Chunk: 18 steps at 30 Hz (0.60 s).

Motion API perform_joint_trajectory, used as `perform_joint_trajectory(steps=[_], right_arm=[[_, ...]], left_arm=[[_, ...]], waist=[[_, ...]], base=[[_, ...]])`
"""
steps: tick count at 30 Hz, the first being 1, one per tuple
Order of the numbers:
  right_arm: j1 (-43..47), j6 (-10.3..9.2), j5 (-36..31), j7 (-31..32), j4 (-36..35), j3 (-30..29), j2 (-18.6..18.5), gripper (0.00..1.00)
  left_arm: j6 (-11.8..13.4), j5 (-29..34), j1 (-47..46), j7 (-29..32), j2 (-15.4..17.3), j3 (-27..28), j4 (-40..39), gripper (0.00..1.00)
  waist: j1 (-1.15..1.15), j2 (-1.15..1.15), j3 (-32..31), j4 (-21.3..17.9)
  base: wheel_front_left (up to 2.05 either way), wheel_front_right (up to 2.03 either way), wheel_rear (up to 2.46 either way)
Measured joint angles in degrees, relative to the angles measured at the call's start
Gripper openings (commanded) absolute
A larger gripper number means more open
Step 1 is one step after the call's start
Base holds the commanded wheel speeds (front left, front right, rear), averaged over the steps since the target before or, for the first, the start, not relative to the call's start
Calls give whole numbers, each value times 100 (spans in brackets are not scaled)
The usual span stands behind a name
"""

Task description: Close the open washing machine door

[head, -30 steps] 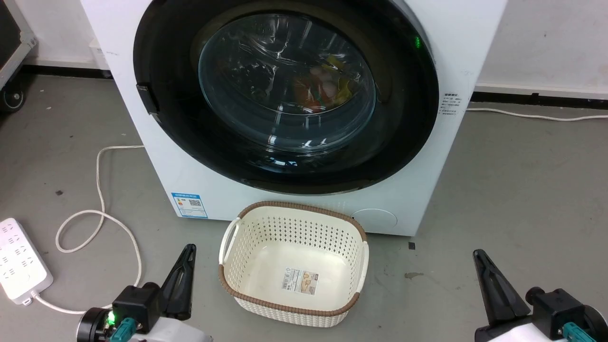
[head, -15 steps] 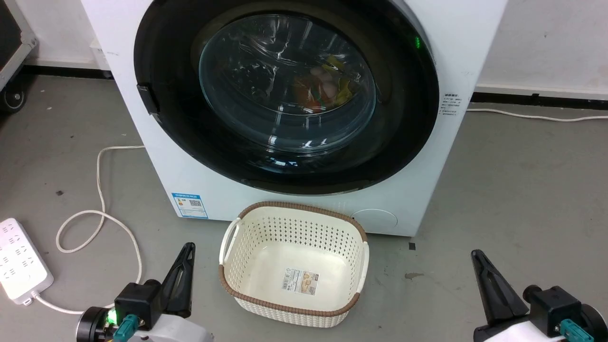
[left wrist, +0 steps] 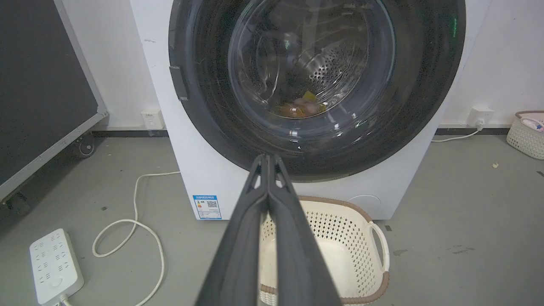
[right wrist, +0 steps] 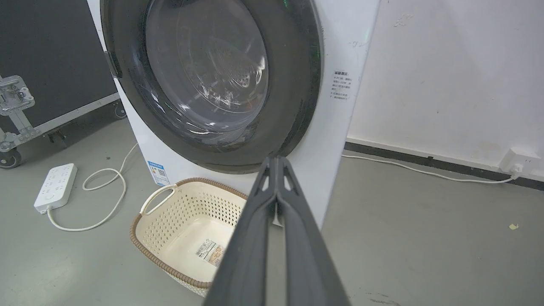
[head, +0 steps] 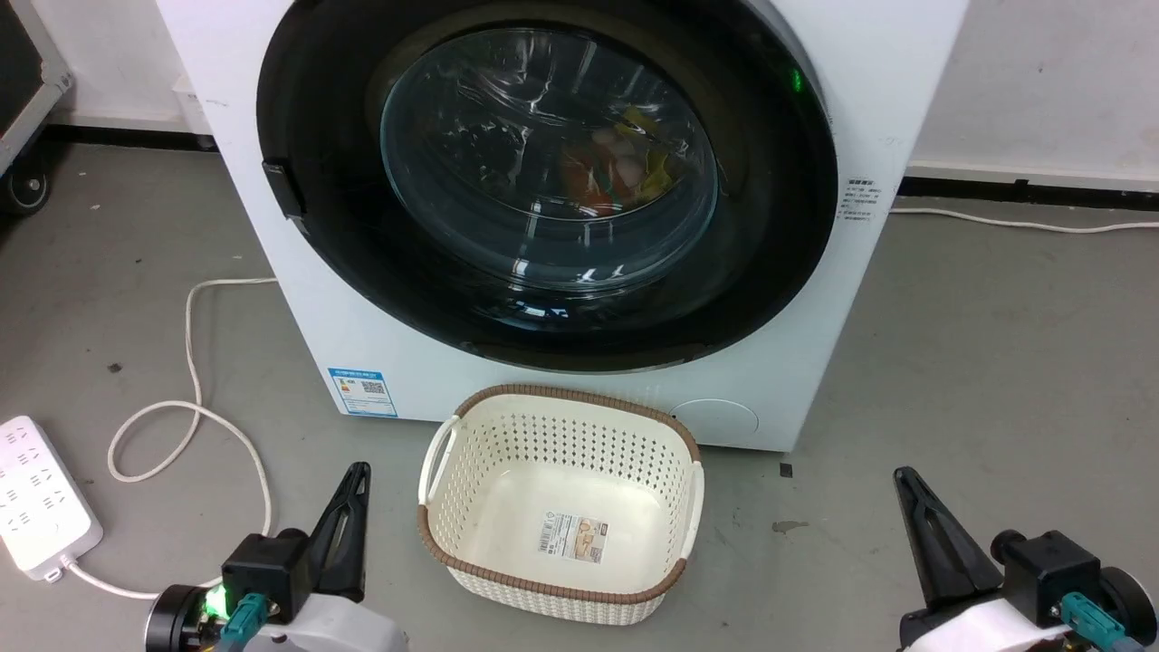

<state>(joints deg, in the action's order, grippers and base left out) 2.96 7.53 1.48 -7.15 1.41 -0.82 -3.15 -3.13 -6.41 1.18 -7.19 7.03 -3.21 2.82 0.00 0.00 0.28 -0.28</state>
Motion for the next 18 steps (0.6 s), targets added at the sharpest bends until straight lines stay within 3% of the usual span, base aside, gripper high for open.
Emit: perform_joint_trajectory(steps=[18], right_arm=[[-36, 0, -45, 202, -25, 19, 0, 0]], left_arm=[[92, 179, -4, 207, -108, 74, -86, 0]], waist=[[0, 0, -8, 8]], base=[[0, 0, 0]])
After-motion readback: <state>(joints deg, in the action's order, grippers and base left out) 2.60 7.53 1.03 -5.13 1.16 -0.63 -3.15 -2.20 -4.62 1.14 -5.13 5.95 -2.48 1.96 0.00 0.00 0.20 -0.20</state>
